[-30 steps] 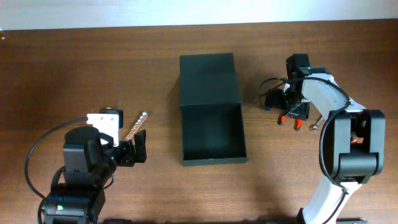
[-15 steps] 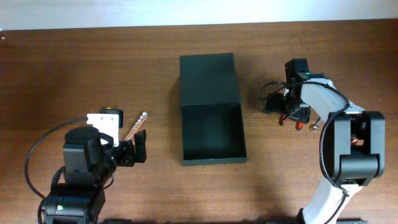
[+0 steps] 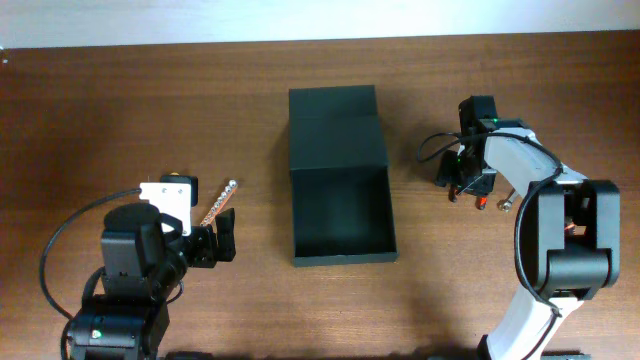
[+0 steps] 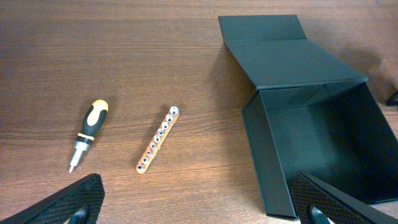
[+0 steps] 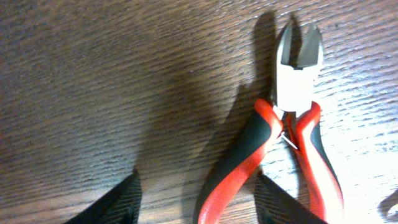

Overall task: Pack container
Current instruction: 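Close the right gripper on the red-handled cutters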

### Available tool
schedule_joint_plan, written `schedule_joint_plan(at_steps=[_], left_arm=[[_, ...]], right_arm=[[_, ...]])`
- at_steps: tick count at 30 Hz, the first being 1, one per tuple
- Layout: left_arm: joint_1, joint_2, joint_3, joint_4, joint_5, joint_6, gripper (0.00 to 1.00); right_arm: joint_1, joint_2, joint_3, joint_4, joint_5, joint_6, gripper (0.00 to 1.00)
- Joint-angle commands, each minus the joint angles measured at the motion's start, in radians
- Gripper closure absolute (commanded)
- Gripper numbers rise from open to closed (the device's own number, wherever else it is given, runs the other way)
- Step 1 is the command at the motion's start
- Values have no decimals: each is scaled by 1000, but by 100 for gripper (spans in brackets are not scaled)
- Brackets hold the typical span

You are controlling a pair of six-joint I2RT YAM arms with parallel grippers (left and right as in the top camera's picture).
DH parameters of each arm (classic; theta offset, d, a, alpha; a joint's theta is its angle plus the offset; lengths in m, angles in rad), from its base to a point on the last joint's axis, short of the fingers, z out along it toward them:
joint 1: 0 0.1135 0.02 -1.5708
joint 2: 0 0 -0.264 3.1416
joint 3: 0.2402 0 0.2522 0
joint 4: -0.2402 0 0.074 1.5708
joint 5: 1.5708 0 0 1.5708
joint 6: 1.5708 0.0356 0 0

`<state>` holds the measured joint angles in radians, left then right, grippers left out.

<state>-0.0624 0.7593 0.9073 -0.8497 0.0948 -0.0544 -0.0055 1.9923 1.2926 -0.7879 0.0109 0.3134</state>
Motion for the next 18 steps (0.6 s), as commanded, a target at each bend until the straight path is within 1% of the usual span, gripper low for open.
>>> schedule_joint_plan(at_steps=[1,5,9,11,14,16,18], left_arm=[[6,-1,20,0,11,-13,1],[6,-1,20,0,11,-13,1],[6,-1,20,0,11,-13,1],[6,-1,20,0,11,-13,1],[6,-1,20,0,11,-13,1],[6,-1,20,0,11,-13,1],[6,-1,20,0,11,-13,1]], right_arm=[[5,31,-36,0,-18,10,51],[5,31,-36,0,-18,10,56],[5,31,-36,0,-18,10,66],[5,31,-36,0,-18,10,67],[5,31,-36,0,-18,10,74],[5,31,-36,0,-18,10,76],[5,31,-36,0,-18,10,85]])
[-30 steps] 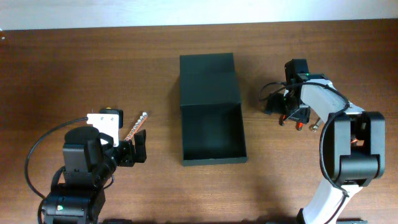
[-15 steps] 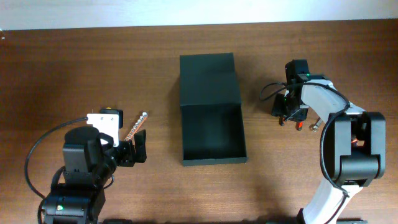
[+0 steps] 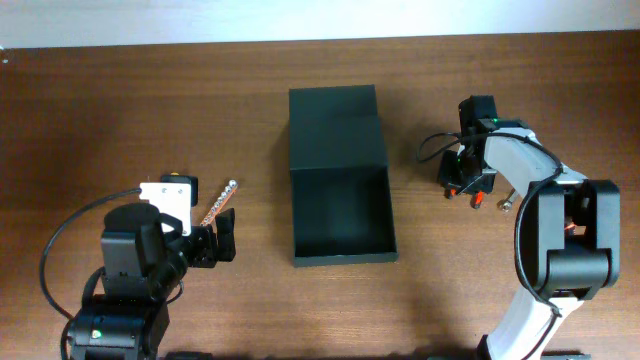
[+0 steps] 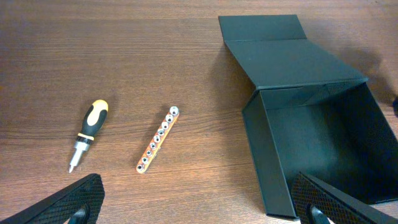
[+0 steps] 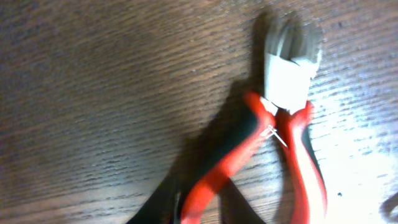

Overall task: Pack container
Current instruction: 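Close the right gripper on the red-handled cutters, then carry the cutters into the black box and open the right gripper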

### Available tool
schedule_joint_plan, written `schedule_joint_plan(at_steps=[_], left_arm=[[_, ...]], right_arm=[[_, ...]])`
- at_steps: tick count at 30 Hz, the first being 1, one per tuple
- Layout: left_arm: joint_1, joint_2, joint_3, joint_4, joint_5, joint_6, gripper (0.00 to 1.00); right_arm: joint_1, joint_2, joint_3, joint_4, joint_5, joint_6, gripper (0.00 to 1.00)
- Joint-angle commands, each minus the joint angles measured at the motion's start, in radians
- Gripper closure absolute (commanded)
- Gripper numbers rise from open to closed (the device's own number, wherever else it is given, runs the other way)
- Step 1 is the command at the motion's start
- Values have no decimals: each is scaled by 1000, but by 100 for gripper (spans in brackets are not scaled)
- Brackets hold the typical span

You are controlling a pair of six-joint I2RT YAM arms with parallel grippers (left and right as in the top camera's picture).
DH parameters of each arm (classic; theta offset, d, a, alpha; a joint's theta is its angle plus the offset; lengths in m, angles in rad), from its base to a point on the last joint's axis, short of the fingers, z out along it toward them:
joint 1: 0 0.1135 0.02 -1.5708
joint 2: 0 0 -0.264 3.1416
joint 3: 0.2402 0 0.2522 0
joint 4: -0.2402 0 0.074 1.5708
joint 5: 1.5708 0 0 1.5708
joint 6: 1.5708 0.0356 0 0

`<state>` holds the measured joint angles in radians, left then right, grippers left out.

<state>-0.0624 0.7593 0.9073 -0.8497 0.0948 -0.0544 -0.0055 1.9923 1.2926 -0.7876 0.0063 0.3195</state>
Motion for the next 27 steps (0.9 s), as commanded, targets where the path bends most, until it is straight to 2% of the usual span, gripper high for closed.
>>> schedule_joint_plan(at_steps=[1,6,8,20,27], left_arm=[[6,-1,20,0,11,-13,1],[6,-1,20,0,11,-13,1],[6,-1,20,0,11,-13,1],[6,-1,20,0,10,-5,1],[6,-1,20,0,10,-4,1]], right_arm=[[5,31,-36,0,-13,4,88],[5,31,-37,0,-13,4,89],[5,31,-37,0,-13,4,96],[5,11,-11,-32,-13,3,96],[13,-130,97,-139,-13,-84,96]])
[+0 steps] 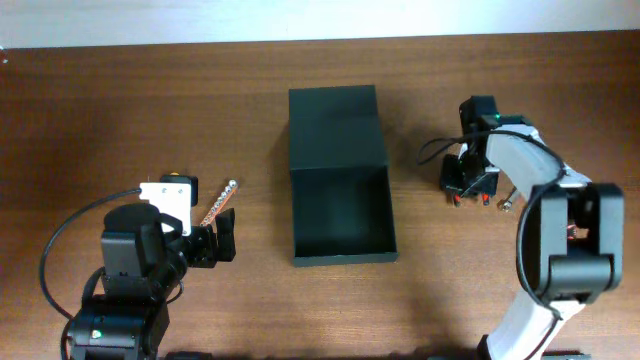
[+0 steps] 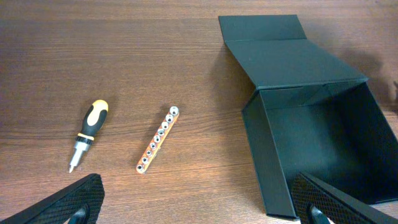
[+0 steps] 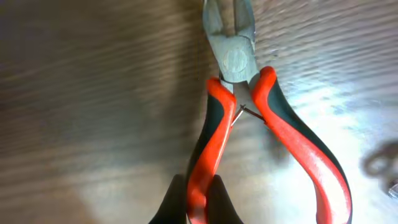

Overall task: Pack container
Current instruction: 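Carry the cutters into the black box and open the right gripper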

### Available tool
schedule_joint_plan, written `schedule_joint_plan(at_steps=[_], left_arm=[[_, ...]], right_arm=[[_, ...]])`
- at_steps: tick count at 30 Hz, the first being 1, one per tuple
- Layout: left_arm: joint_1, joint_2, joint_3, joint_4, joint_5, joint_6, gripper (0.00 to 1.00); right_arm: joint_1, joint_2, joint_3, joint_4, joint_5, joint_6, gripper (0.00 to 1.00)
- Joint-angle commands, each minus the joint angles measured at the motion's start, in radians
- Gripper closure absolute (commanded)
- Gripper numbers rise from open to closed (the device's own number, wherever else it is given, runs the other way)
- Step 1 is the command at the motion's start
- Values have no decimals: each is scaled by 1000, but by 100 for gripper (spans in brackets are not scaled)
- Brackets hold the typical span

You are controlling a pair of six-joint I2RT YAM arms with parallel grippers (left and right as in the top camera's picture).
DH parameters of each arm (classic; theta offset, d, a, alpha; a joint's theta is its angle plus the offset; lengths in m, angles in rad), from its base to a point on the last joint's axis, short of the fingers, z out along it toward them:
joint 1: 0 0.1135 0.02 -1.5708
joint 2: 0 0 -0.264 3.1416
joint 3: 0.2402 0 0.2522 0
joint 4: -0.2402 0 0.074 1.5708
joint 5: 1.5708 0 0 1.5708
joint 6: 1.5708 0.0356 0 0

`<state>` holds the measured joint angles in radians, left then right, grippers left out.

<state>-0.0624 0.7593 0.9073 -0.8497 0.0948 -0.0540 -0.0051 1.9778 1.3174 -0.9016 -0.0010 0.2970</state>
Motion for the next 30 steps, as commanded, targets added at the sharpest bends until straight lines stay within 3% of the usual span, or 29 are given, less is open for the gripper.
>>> schedule_joint_plan(at_steps=[1,6,10,13,18,30], left_arm=[[6,-1,20,0,10,2,1],[6,-2,20,0,10,2,1],[6,-1,20,3,10,2,1],[6,-2,20,3,11,33,1],[6,-2,20,3,11,32,1],[6,-2,20,3,10,32,1]], right_arm=[[24,-163,95,-57,-6,-108,96],[101,-294,130,-154,-23,-289,96],[296,-422,130,-270,-104,-539,96],[462,-448,130,-307,-104,-671,96],[603,-422,119,-306,-104,-830,96],[666,-222,119,-171,-104,-869,96]])
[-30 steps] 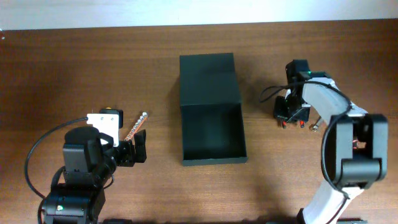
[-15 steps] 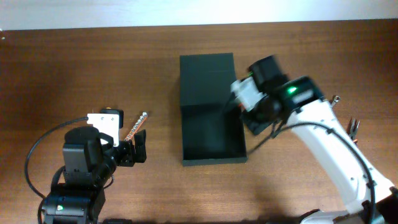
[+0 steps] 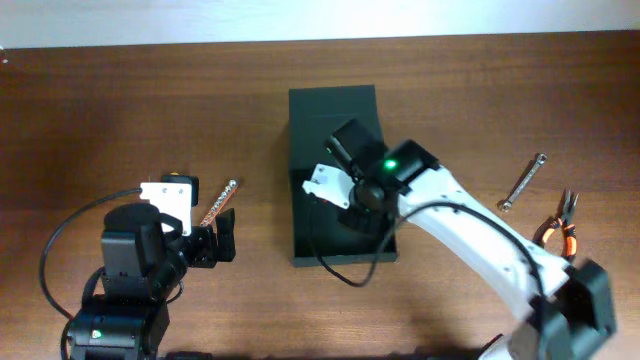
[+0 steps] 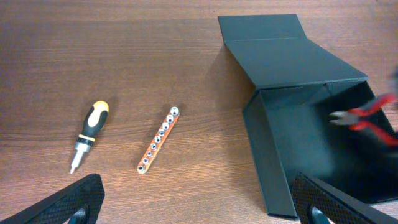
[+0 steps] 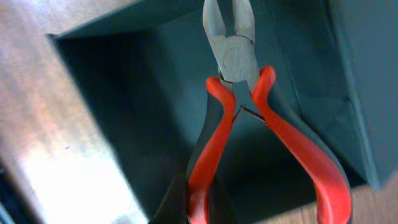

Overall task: Pack container
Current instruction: 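Carry the cutters into the black box and open the right gripper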

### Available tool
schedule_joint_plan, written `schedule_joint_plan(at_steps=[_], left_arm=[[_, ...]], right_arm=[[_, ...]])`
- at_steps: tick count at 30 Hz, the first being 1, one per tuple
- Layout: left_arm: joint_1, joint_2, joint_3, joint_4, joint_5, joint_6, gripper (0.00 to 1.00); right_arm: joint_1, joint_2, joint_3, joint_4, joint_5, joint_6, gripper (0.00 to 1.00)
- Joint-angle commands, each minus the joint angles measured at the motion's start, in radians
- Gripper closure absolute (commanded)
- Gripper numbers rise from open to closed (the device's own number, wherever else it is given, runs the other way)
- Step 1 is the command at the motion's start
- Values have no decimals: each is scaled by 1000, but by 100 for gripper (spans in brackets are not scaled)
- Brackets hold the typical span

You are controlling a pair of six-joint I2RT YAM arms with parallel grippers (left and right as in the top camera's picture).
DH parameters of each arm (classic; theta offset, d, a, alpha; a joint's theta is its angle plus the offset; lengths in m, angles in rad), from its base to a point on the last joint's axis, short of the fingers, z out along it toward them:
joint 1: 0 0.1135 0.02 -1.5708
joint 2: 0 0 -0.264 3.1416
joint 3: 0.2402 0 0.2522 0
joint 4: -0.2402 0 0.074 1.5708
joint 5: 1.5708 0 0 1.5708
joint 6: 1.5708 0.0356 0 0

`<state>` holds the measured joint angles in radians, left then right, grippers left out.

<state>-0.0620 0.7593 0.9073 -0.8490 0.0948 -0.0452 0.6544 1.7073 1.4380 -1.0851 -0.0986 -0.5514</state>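
Note:
The black box (image 3: 340,258) lies open mid-table with its lid flap folded back. My right gripper (image 3: 358,196) hangs over its inside, shut on one handle of the red-and-black cutting pliers (image 5: 233,106). The pliers' open nose points away from the wrist, and the box wall (image 5: 348,74) is beneath them. In the left wrist view the pliers (image 4: 367,115) show blurred above the box (image 4: 261,155). My left gripper (image 4: 199,204) stands open and empty near the front left. A yellow-and-black screwdriver (image 4: 87,134) and an orange bit holder (image 4: 158,147) lie ahead of it.
A small wrench (image 3: 523,182) and a second pair of pliers (image 3: 560,226) with orange-and-black handles lie on the table at the right. The bit holder (image 3: 217,203) lies just beyond the left wrist.
My right gripper, shut on the red pliers, has moved from the table right of the box to above the box's inside. The left arm has not moved.
My right gripper was open around the red pliers lying on the table right of the box. It then stood shut on one handle, and a second later held the pliers off the wood. Now it holds them over the open box. The left arm stayed still throughout.

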Motion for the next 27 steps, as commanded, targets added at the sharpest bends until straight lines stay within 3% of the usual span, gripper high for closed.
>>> schedule_joint_plan(at_steps=[1,7,14,17,19,20,24,27], left_arm=[[5,-2,20,3,10,24,1],[5,-2,20,3,10,23,1],[5,-2,20,3,11,23,1],[5,-2,20,3,11,23,1],[5,-2,20,3,10,23,1],[5,-2,20,3,10,23,1],[5,-2,20,2,11,23,1],[5,-1,20,3,10,23,1]], right_arm=[[6,71,-2,21,-7,-21,96],[6,238,-2,45,-50,-29,96],[5,312,-2,66,-78,-28,95],[5,311,-2,72,-78,-28,83],[5,311,-2,69,-77,-24,57],[5,311,-2,68,-74,-16,50],[5,302,13,35,-73,-12,47],[0,282,113,-65,-19,82,46]])
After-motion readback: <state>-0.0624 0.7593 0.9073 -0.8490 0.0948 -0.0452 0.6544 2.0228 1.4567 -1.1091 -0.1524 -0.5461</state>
